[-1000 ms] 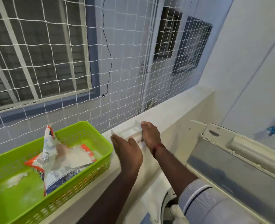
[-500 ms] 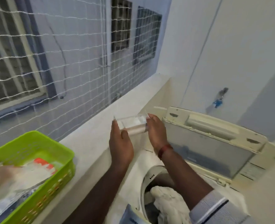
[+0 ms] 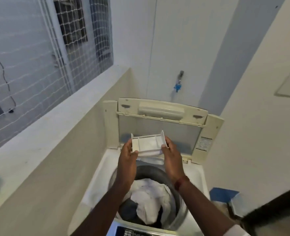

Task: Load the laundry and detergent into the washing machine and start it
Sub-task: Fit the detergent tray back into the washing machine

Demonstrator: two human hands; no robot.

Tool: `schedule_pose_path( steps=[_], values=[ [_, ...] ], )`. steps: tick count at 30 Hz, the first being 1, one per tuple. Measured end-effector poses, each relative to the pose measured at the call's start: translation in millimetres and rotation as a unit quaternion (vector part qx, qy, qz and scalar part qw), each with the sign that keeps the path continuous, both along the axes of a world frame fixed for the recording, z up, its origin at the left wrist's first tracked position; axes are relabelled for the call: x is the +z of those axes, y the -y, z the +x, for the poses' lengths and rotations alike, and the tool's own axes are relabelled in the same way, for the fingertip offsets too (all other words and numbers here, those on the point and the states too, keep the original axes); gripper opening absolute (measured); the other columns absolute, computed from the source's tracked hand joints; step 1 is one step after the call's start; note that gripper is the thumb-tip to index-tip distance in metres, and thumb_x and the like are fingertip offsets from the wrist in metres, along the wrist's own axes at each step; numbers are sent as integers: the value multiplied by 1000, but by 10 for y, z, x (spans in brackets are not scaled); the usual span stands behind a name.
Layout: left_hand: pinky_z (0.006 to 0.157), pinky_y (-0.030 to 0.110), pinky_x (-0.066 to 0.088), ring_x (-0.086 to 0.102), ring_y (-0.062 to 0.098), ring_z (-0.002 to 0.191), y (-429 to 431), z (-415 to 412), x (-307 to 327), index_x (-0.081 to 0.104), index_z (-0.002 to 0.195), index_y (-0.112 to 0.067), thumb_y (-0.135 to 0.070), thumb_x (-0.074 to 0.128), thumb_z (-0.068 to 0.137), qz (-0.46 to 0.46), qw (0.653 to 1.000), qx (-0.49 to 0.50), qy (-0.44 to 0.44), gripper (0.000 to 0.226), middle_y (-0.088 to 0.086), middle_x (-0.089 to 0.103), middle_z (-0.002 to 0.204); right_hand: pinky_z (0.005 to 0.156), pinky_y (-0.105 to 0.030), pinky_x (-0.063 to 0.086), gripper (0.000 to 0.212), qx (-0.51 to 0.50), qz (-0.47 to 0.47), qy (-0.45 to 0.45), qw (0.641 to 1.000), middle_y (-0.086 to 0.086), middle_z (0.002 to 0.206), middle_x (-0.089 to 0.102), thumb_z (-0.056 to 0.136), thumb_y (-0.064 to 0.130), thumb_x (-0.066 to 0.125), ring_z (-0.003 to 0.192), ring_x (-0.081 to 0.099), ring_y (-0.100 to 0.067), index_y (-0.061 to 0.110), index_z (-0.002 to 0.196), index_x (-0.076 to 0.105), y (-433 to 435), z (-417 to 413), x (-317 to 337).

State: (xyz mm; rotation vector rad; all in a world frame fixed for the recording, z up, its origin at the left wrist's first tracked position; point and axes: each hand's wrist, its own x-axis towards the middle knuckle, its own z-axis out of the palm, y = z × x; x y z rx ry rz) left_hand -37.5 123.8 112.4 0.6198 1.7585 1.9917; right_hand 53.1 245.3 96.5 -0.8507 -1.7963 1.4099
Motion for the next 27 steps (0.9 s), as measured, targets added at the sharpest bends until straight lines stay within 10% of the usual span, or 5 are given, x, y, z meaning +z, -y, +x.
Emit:
schedule_pose_path(
  steps=[5,10,18,27],
  values=[
    [80,4,42,58,-10,101,-90,166,-348,42,127,-12,2,51,91,-24,996,-83,-2,40,-6,56,118,113,-44,36,46,-7,-60,22,998,5,140,55,97,27,50,129,50,-13,23,143,46,-102,350,-502],
    [81,22,52,64,17,107,-110,53,-752,53,122,-11,-32,66,71,-74,986,-148,24,57,0,69,114,111,-47,39,56,-16,-95,64,993,8,138,56,87,39,53,127,52,-12,28,142,45,-136,431,-975],
    [79,28,54,65,21,107,-230,-294,-1309,55,125,-12,-26,68,78,-110,969,-211,68,51,5,68,117,99,-30,48,41,-65,-166,64,982,9,118,67,87,7,59,111,62,-13,20,126,58,-201,195,-1456],
    [76,18,51,64,6,102,-546,-639,-1761,49,130,-15,-16,60,79,-139,957,-224,124,51,3,62,121,105,-48,46,50,-68,-234,83,966,1,128,65,89,6,58,118,61,-19,24,135,53,-395,-140,-1915]
  ],
)
